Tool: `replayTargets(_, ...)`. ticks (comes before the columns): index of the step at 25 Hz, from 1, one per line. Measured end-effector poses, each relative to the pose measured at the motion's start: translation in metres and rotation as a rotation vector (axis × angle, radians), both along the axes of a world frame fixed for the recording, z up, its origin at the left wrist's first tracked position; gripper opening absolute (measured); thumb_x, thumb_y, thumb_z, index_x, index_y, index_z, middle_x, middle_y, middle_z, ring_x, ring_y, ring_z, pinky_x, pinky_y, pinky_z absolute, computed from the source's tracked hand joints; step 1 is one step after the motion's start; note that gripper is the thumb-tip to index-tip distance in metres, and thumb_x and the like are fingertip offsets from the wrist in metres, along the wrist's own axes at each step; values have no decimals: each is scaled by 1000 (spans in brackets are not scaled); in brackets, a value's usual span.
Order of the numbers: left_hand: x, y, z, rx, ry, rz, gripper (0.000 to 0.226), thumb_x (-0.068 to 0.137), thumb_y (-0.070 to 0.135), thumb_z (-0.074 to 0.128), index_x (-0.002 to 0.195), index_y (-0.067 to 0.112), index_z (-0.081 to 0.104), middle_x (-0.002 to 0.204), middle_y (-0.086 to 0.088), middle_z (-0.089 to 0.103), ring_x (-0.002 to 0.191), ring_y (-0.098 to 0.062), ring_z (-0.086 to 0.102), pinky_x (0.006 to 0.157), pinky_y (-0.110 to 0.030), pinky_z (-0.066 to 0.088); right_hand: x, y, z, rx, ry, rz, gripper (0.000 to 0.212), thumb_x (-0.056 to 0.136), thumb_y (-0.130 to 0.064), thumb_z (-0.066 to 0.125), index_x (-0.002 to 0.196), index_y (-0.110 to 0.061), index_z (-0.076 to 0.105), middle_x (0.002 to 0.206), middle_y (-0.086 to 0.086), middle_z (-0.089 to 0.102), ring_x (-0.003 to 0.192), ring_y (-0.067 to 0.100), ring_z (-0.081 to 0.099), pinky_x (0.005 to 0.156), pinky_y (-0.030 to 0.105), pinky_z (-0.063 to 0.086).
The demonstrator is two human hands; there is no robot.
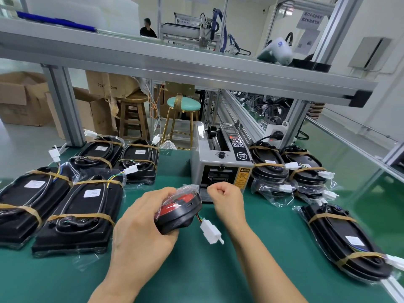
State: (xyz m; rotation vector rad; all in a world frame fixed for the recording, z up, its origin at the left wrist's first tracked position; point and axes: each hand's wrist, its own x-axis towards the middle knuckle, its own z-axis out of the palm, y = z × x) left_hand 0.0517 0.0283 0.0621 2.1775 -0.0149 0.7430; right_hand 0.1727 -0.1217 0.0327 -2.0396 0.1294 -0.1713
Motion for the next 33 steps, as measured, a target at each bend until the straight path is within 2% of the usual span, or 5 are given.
replayTargets(4,0,-1,0,-33,-17,4,75,51,-5,81,106,41,60,95,24,62,87,-7,58,76,-30,48,-9,22,4,51,-104,-26,19,86,-14,57,68,-8,60,60,-3,44,61,14,38,60,30,36)
replayTargets(9,1,4,-5,-22,-8,4,71,49,-6,82,109,29,66,97,21,63,86,-4,57,77,-22,42,-6,15,37,-400,-557,-145,15,92,-16,56,79,-13,63,83,2,59,65,21,49,59,31,25)
replayTargets(22,3,4,-6,-21,-11,-13,70,50,-5,82,109,29,66,99,22,63,88,-4,58,78,-21,43,4,-8,46,-765,-257,132,16,85,-16,52,76,-13,65,76,3,64,75,29,57,62,29,38)
replayTargets(27,3,6,-3,-46,-14,-35,74,52,-8,80,107,37,61,98,23,63,88,-3,59,80,-18,43,-4,0,-10,-1224,13,455,21,90,-1,49,105,-4,64,109,14,61,96,31,60,60,29,34)
replayTargets(33,3,6,-5,-69,-19,-30,80,52,-6,81,111,41,56,98,26,62,88,0,59,80,-16,43,-7,-21,-25,-952,25,388,19,92,-10,45,75,-12,54,82,10,41,84,32,52,64,30,36)
